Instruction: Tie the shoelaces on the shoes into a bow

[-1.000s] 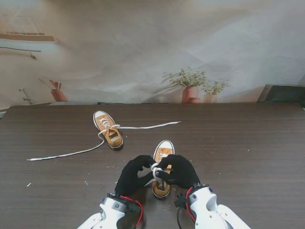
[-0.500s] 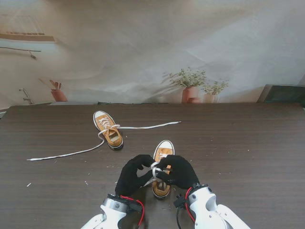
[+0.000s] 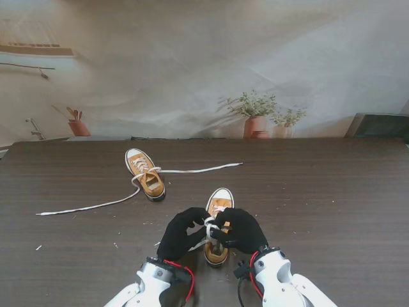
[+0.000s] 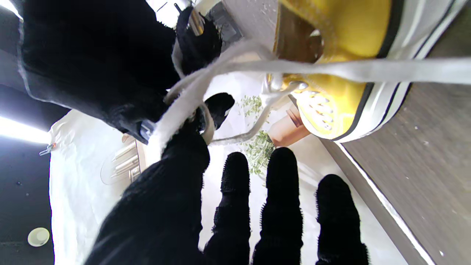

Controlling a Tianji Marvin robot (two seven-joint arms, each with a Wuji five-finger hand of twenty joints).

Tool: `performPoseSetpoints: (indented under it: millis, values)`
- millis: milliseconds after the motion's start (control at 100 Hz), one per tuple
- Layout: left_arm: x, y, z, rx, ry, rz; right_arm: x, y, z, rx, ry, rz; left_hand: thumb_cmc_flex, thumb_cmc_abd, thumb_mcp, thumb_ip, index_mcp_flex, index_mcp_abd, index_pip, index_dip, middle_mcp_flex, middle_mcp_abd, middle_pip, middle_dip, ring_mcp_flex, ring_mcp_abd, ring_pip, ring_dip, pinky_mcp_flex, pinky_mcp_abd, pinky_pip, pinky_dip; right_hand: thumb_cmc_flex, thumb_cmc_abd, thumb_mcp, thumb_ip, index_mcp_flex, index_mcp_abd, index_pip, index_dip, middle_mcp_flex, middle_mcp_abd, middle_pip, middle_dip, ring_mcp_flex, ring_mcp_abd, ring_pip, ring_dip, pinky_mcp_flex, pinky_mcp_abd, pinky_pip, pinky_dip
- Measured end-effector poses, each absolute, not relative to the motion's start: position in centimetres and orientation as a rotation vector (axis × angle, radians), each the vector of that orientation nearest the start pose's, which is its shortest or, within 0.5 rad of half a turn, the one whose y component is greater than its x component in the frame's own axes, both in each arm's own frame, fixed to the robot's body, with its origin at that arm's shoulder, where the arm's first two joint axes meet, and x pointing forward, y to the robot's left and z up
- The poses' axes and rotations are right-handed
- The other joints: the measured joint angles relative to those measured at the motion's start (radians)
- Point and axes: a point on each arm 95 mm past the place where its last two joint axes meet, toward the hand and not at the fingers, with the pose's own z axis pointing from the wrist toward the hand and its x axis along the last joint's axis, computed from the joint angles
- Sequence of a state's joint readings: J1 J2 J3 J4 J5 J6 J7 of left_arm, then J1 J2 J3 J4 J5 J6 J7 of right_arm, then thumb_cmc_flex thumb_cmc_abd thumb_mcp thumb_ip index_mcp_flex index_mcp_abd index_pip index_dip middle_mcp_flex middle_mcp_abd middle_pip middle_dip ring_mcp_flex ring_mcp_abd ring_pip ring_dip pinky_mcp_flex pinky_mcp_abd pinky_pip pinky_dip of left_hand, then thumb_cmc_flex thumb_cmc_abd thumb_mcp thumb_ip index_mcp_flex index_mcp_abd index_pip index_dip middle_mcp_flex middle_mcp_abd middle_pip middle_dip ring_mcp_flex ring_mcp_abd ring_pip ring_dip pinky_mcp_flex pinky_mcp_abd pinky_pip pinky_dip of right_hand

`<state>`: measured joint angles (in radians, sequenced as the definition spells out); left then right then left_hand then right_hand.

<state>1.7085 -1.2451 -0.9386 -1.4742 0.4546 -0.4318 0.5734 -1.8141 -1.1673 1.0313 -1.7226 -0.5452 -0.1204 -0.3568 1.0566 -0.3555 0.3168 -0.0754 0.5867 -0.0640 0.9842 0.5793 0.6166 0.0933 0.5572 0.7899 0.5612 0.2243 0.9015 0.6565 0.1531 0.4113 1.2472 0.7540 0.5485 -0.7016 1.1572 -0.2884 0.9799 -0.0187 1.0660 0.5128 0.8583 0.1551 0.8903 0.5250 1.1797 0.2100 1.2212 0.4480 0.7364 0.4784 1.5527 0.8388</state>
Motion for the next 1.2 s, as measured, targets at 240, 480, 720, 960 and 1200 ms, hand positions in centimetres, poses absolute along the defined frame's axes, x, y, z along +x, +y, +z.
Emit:
performPoseSetpoints:
  millis: [240, 480, 720, 960, 1200]
  values:
    - [29.6, -10.8, -38.8, -1.628, 0.83, -2.378, 29.0, 9.2, -35.6, -1.956, -1.272, -2.467, 0.039, 0.063, -0.141, -0.001, -0.044, 0.058, 0.075, 0.046, -0.031, 0.013, 0.023, 0.03, -0.013, 0.0, 0.0, 0.0, -0.008, 0.0, 0.0, 0.0, -0.001, 0.002, 0.0, 0.0, -0.002, 0.003, -0.007, 0.002, 0.0, 0.0, 0.0, 0.0, 0.0, 0.0, 0.0, 0.0, 0.0, 0.0, 0.0, 0.0]
    - [29.9, -10.5, -39.1, -1.62, 0.808, -2.345, 28.8, 9.4, -35.4, -1.932, -1.281, -2.474, 0.061, 0.069, -0.14, 0.011, -0.072, 0.069, 0.089, 0.055, -0.041, 0.015, 0.033, 0.051, -0.013, 0.0, 0.0, 0.0, -0.004, 0.0, 0.0, 0.0, -0.025, -0.01, -0.006, -0.001, -0.002, -0.103, -0.044, 0.001, 0.0, 0.0, 0.0, 0.0, 0.0, 0.0, 0.0, 0.0, -0.002, 0.0, 0.0, 0.0]
    - [30.0, -10.4, -39.0, -1.617, 0.813, -2.336, 28.7, 9.3, -35.4, -1.937, -1.27, -2.484, 0.061, 0.07, -0.14, 0.011, -0.08, 0.069, 0.089, 0.058, -0.041, 0.016, 0.033, 0.053, -0.013, 0.0, 0.001, 0.0, -0.003, 0.0, 0.0, 0.0, -0.025, -0.01, -0.006, -0.001, -0.002, -0.103, -0.044, 0.001, 0.0, 0.0, -0.001, 0.0, 0.0, 0.0, 0.0, 0.0, -0.009, 0.0, 0.0, 0.0]
    - [30.1, -10.2, -39.1, -1.609, 0.816, -2.327, 28.7, 8.8, -35.3, -1.962, -1.284, -2.504, 0.061, 0.073, -0.145, 0.011, -0.08, 0.069, 0.089, 0.059, -0.041, 0.023, 0.033, 0.053, -0.013, 0.0, 0.001, 0.0, -0.002, 0.0, 0.0, 0.0, -0.023, -0.009, -0.005, -0.001, -0.002, -0.089, -0.043, 0.036, -0.021, 0.0, -0.002, 0.0, -0.013, 0.0, -0.002, 0.0, -0.022, 0.0, 0.0, 0.001]
    - [29.9, -9.8, -39.2, -1.612, 0.81, -2.314, 28.8, 8.6, -35.3, -1.982, -1.279, -2.508, 0.061, 0.082, -0.147, 0.012, -0.08, 0.069, 0.089, 0.069, -0.041, 0.024, 0.033, 0.054, -0.013, 0.0, 0.001, 0.0, -0.002, 0.0, 0.0, 0.001, -0.023, -0.009, -0.005, -0.001, -0.002, -0.088, -0.043, 0.047, -0.021, 0.0, -0.002, 0.0, -0.013, 0.0, -0.002, 0.0, -0.023, 0.0, 0.0, 0.002]
